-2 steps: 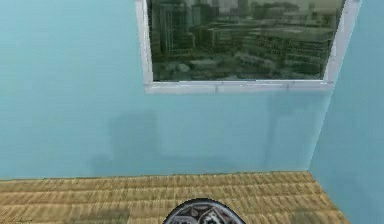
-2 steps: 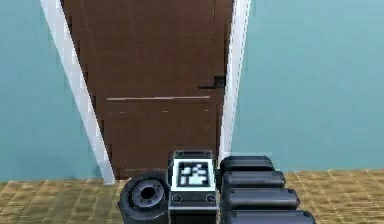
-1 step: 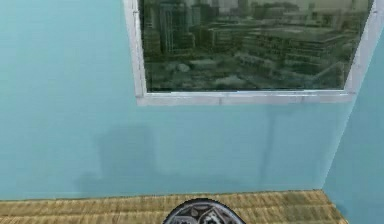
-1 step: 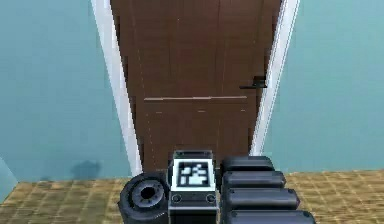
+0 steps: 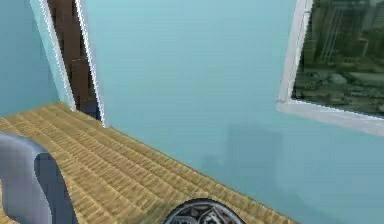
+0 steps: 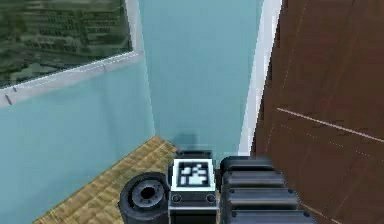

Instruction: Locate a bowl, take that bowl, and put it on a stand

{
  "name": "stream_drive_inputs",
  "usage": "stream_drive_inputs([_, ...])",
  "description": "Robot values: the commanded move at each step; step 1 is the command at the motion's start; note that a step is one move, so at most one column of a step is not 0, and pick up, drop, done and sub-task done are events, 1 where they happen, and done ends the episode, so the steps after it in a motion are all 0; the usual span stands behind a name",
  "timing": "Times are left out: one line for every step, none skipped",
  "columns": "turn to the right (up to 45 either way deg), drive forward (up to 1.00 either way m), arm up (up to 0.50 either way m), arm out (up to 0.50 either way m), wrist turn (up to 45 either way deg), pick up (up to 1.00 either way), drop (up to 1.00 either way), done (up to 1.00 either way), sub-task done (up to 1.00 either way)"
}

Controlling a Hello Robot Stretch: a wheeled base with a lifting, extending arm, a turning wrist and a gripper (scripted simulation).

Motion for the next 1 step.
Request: stream_drive_inputs([0.0,0.85,0.00,0.00,0.0,0.00,0.00,0.00,0.00])
